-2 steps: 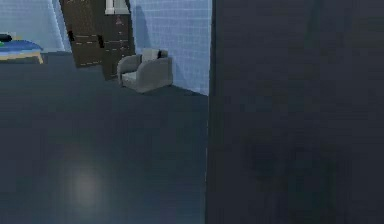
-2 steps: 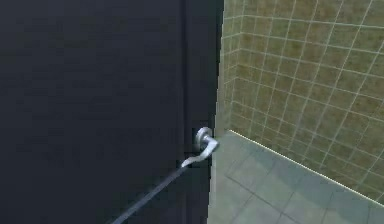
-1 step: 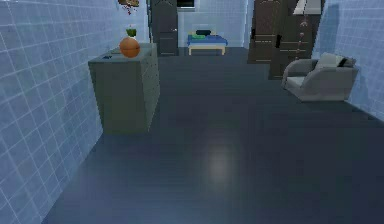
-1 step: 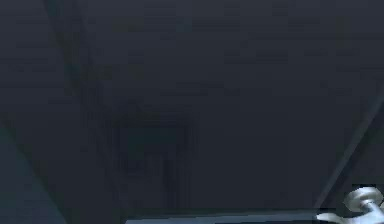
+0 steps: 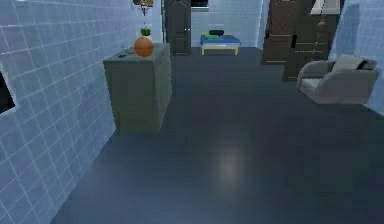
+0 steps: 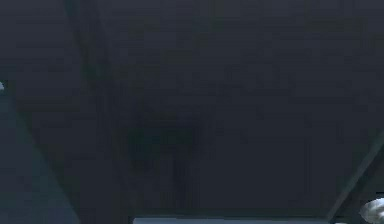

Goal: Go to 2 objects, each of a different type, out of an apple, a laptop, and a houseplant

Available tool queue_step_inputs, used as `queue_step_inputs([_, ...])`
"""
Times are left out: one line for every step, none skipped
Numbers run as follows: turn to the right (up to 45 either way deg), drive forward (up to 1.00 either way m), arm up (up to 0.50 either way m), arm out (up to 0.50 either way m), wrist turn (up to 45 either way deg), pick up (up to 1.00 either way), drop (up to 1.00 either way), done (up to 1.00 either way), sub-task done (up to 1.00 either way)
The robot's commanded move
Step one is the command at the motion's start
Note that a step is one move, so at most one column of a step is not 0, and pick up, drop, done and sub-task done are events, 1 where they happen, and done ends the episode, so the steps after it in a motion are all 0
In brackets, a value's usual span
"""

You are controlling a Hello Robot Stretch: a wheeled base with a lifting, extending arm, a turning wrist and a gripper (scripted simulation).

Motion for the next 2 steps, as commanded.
queue_step_inputs([0.0,1.0,0.0,0.0,0.0,0.0,0.0,0.0,0.0])
queue_step_inputs([0.0,1.0,0.0,0.0,0.0,0.0,0.0,0.0,0.0])
